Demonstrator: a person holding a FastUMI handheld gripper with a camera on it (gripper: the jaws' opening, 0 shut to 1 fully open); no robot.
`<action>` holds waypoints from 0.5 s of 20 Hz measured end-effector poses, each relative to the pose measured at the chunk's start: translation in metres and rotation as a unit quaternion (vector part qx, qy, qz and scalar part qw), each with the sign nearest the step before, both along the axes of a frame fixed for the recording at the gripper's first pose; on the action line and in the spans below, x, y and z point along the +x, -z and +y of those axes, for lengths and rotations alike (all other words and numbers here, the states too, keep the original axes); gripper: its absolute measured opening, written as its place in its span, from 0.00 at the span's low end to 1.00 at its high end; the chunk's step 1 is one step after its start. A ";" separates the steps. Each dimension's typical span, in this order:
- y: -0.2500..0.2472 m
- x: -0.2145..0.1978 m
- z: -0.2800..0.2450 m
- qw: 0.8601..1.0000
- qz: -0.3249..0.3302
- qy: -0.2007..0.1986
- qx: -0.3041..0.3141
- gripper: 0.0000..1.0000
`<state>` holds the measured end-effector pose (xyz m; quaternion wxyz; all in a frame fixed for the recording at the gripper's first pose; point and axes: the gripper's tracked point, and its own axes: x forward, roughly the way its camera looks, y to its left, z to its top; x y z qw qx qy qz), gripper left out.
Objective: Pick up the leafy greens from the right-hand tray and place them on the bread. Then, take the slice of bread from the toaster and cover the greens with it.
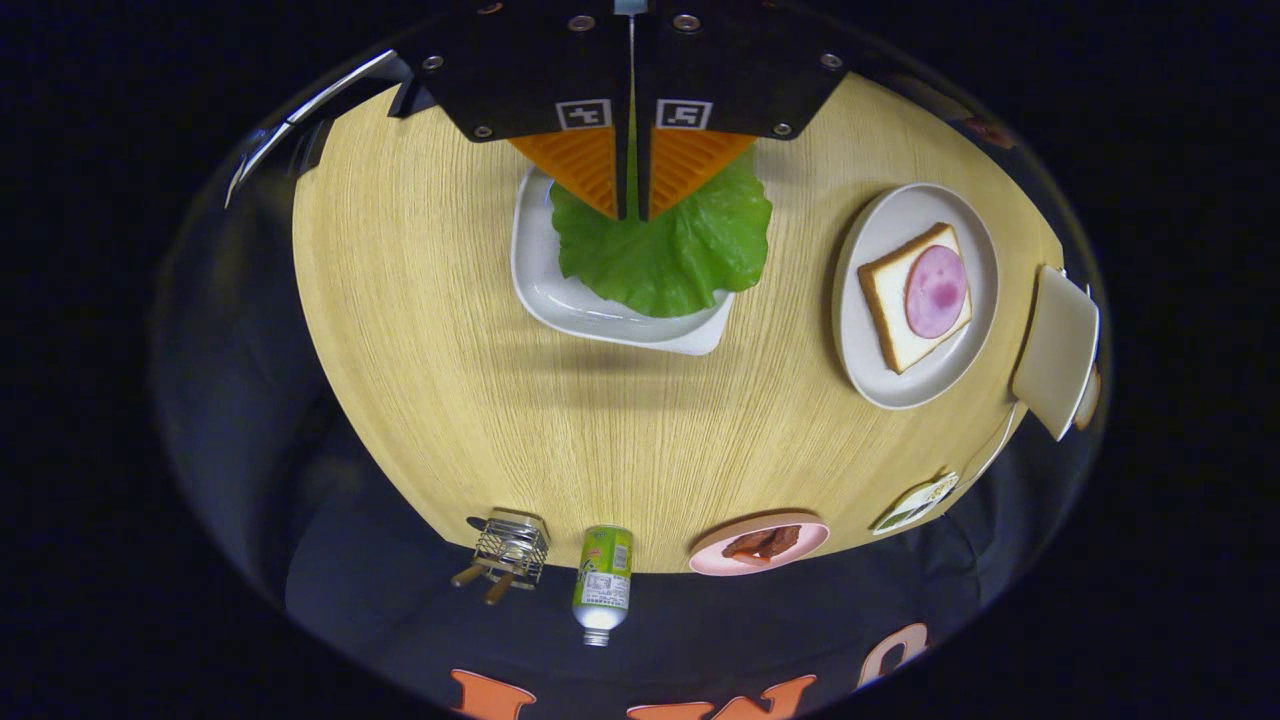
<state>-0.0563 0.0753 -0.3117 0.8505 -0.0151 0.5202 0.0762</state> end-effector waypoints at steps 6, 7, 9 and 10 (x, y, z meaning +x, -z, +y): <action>-0.001 -0.003 0.011 0.999 0.015 0.020 0.029 0.73; 0.000 -0.007 0.016 0.999 0.024 0.021 0.037 0.81; 0.010 -0.008 0.017 0.999 0.037 0.013 0.024 0.96; 0.016 -0.007 0.014 0.999 0.041 0.012 0.009 0.99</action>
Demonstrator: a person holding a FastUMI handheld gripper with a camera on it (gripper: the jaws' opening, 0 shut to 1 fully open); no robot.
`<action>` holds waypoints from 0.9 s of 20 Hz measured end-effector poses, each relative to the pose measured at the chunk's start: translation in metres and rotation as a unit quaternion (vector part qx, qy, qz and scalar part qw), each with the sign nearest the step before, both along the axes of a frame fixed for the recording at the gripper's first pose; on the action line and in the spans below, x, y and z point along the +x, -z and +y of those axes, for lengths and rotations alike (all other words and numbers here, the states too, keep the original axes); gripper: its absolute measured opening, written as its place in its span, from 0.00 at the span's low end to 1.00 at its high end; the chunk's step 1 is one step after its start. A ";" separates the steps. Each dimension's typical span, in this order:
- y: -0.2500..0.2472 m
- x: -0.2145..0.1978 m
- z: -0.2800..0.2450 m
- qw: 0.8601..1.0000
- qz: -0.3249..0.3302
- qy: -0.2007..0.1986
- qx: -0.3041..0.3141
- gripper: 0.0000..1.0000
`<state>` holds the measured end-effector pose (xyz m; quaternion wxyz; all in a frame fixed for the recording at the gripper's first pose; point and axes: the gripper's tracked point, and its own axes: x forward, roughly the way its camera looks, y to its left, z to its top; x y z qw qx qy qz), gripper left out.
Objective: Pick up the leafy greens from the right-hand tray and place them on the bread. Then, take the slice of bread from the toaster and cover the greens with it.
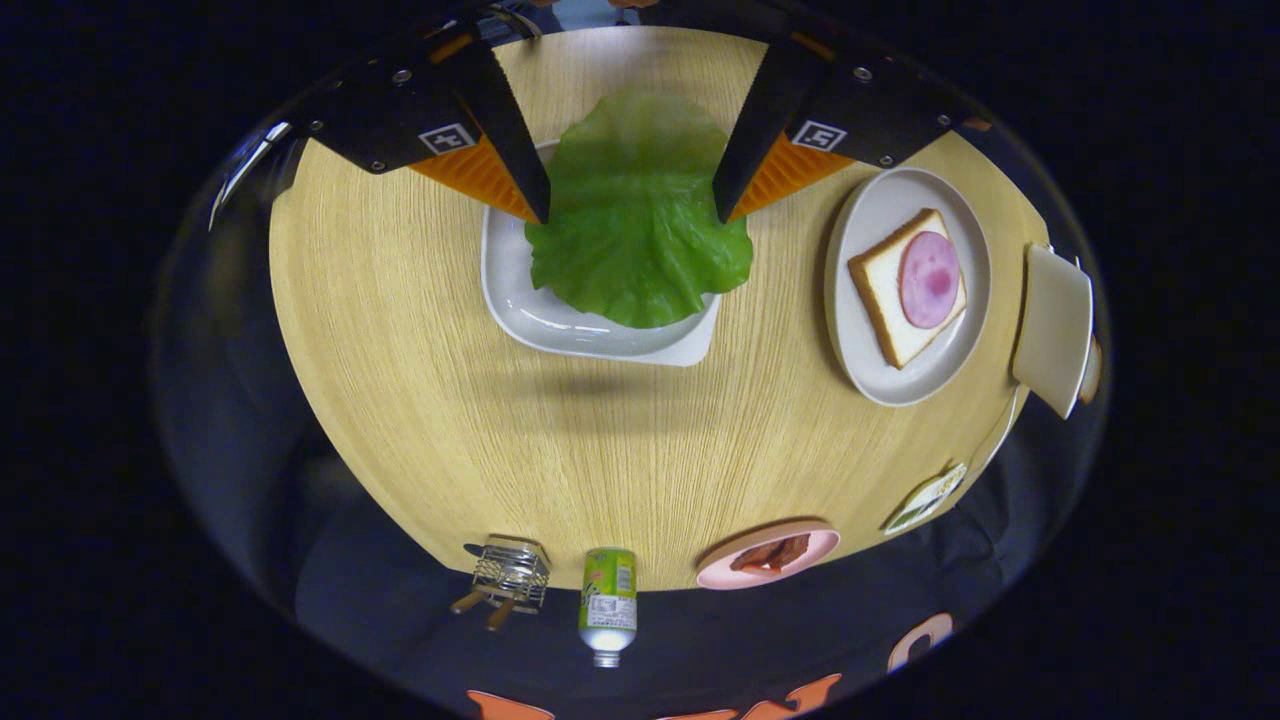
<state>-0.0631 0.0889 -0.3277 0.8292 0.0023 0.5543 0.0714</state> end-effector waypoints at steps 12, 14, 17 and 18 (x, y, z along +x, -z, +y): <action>0.010 0.007 -0.002 1.000 -0.004 0.005 0.006 0.11; 0.010 0.005 -0.003 1.000 0.010 0.022 0.007 0.03; 0.002 0.003 0.003 0.999 0.017 0.032 0.039 0.01; -0.004 0.003 0.004 0.998 0.011 0.033 0.045 0.01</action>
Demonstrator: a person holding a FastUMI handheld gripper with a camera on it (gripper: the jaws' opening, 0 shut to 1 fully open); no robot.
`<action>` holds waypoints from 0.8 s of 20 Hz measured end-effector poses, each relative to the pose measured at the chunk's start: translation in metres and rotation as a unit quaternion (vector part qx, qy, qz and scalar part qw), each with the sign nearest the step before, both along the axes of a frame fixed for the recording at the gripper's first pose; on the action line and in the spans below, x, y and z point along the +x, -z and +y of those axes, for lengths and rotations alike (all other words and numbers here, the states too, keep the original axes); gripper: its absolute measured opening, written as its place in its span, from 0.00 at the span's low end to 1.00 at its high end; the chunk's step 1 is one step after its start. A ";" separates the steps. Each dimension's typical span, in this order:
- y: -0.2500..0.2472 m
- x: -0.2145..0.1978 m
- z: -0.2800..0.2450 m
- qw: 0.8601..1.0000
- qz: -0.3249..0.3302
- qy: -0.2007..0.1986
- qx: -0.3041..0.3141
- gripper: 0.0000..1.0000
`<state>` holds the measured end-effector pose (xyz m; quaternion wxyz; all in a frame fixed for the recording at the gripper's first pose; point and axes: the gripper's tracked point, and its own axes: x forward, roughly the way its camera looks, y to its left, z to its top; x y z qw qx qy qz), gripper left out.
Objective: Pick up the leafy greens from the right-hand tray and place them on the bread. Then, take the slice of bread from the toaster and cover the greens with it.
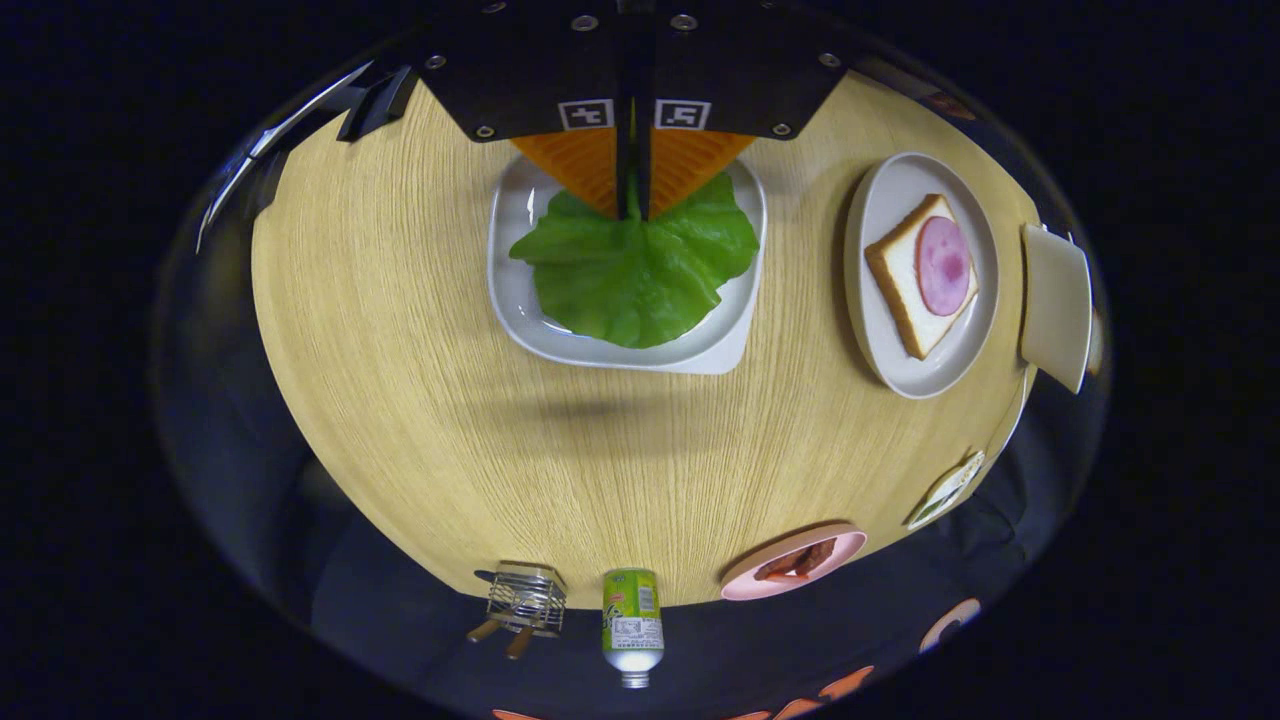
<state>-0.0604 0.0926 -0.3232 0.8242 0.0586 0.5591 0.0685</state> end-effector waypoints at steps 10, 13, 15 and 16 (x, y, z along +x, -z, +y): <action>-0.100 0.019 0.009 0.993 -0.092 -0.009 0.069 0.01; -0.125 0.021 0.028 0.989 -0.113 -0.035 0.086 0.01; -0.137 0.020 0.046 0.986 -0.122 -0.056 0.101 0.01; -0.142 0.017 0.057 0.984 -0.124 -0.072 0.107 0.00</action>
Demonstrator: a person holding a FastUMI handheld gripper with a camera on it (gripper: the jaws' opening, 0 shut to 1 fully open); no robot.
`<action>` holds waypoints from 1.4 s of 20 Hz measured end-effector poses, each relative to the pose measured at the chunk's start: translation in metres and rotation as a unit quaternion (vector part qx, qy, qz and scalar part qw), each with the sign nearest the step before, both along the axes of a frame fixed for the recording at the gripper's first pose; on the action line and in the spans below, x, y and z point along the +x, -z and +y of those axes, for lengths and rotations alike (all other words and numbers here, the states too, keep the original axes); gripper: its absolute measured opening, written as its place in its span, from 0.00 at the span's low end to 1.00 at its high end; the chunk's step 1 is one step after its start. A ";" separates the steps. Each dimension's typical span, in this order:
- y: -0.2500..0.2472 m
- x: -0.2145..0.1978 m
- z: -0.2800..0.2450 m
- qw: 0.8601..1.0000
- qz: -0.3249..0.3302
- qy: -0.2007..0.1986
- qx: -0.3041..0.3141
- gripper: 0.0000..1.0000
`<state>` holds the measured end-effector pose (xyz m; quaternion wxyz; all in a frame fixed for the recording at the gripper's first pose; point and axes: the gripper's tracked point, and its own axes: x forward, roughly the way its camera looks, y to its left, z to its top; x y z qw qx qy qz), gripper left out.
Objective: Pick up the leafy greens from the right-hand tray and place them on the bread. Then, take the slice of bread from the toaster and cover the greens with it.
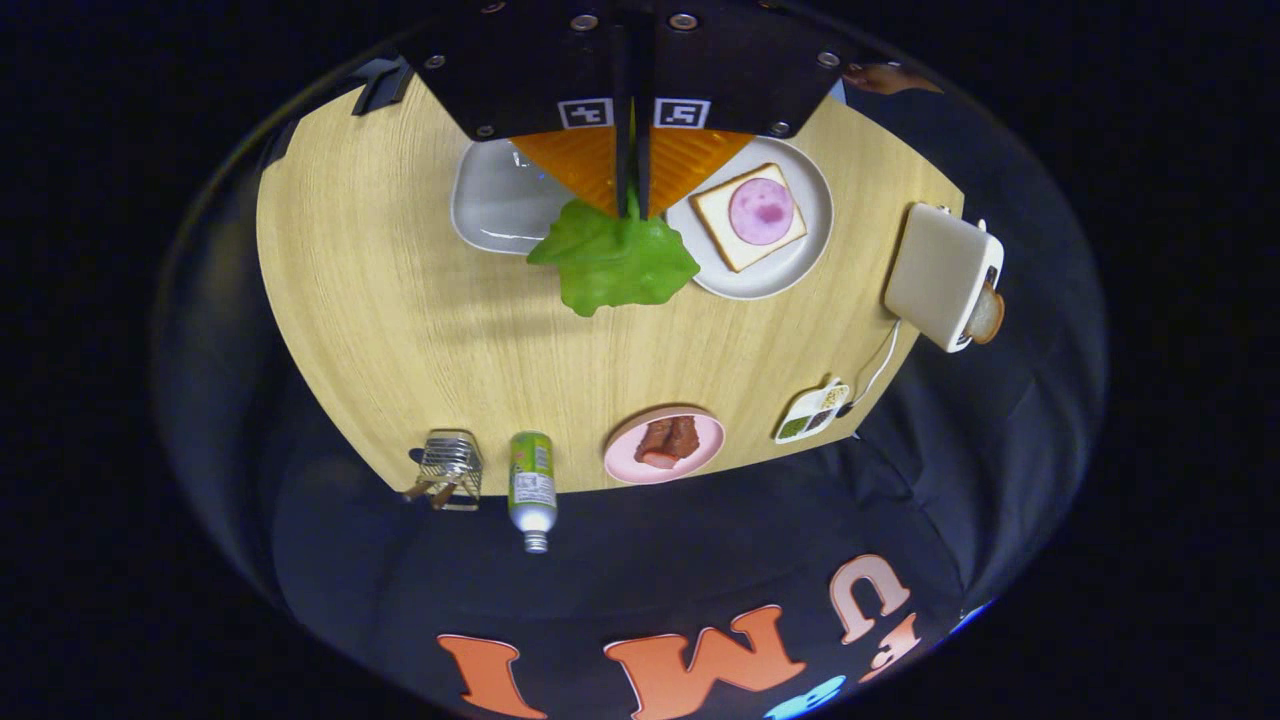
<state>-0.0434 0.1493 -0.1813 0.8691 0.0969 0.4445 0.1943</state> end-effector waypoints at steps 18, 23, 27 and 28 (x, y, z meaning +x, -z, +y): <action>0.037 -0.018 0.163 0.993 0.039 -0.107 0.023 0.01; 0.071 0.000 0.148 0.995 0.017 -0.095 -0.036 0.04; 0.082 0.000 0.143 0.993 0.011 -0.107 -0.052 0.17; 0.082 -0.001 0.146 0.992 0.009 -0.115 -0.051 0.26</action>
